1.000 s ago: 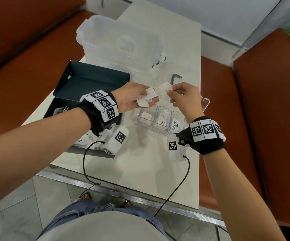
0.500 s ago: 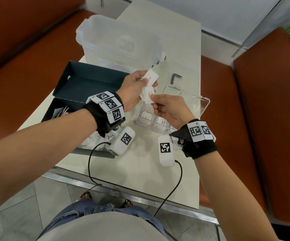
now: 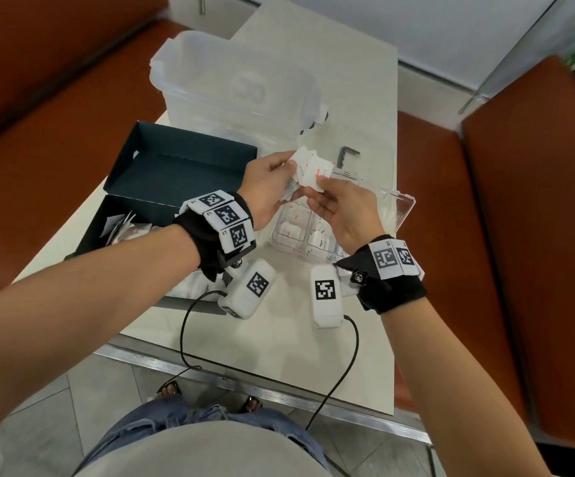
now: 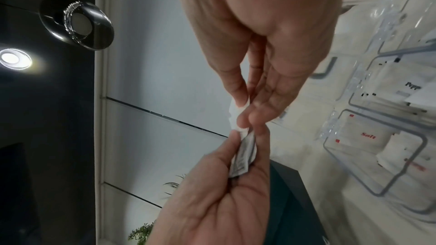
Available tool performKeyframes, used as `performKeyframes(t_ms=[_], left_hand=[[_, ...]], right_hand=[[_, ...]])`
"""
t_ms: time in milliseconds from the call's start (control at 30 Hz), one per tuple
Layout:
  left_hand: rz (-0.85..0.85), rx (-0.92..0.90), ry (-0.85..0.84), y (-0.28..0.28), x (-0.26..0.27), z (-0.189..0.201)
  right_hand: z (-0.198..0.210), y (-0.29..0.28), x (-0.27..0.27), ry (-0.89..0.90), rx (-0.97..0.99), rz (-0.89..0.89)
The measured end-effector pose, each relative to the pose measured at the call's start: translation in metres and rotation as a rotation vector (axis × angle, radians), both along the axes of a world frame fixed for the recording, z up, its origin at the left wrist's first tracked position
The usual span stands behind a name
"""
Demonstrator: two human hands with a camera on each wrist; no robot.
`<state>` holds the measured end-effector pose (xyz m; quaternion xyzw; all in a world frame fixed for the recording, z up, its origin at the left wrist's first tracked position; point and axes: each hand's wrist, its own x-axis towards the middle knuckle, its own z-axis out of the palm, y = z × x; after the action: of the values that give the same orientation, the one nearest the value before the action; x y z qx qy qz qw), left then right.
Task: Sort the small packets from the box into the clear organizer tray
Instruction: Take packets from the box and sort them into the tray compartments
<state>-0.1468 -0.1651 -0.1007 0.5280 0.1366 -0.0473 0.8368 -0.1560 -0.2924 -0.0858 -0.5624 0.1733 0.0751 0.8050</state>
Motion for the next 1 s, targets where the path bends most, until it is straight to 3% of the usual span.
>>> performKeyframes(t_ms=[133, 300, 433, 533, 600, 733, 1000], left_hand=[[-0.019, 0.024, -0.037, -0.005, -0.002, -0.001], [-0.037, 0.064, -0.039, -0.005, -0.003, -0.002], [-0.073, 0.065, -0.039, 0.001, -0.002, -0.002], [-0.119, 0.112, -0.029, 0.006, -0.002, -0.002], [-0.146, 0.149, -0.035, 0.009, -0.002, -0.001], [-0.163, 0.111, -0.01, 0.012, -0.003, 0.001], [-0.19, 0.011, -0.016, 0.011, -0.005, 0.0]], right_hand=[[-0.004, 0.006, 0.003, 0.023, -0.019, -0.057], [-0.007, 0.008, 0.003, 0.016, -0.186, 0.026], [-0.004, 0.001, 0.006, -0.157, -0.508, 0.037], [0.002, -0.006, 0.011, -0.389, -0.833, 0.165], [0.004, -0.008, 0.015, -0.432, -0.917, 0.22], [0.002, -0.012, 0.017, -0.396, -0.885, 0.152], [-0.001, -0.01, 0.018, -0.269, -0.592, -0.022]])
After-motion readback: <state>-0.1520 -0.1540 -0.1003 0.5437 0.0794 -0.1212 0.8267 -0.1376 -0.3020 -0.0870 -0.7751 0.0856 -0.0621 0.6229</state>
